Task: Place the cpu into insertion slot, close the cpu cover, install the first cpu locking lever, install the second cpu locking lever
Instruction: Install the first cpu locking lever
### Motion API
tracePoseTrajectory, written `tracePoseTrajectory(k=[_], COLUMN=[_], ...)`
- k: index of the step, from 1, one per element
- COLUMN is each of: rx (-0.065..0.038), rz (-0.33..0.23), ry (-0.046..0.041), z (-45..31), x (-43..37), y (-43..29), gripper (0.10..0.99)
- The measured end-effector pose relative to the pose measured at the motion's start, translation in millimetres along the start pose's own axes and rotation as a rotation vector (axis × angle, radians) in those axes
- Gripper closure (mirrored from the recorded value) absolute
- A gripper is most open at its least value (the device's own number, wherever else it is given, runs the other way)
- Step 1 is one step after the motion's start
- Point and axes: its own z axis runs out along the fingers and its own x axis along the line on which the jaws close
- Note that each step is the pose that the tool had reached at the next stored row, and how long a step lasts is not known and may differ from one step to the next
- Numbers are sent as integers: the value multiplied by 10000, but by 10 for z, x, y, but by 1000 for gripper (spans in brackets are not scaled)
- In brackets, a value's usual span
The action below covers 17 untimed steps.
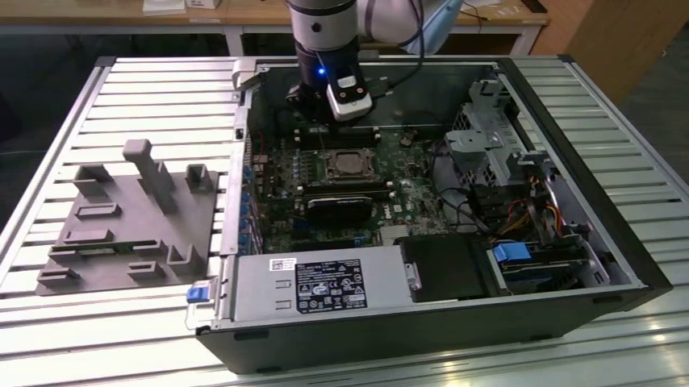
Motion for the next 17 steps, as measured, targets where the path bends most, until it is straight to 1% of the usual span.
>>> tracePoseTrajectory(k=[5,7,10,11,15,16,17], rx=[-22,-25,-23,-2,185,221,248], rz=[-3,-4,-8,-5,29,35,39], ry=[-70,-81,-75,-10,583,698,786], z=[-8,-9,-9,-8,2,4,5], x=[74,79,80,80,80,81,80], y=[-22,-23,-24,-24,-25,-25,-25], gripper=[984,984,984,984,984,984,984])
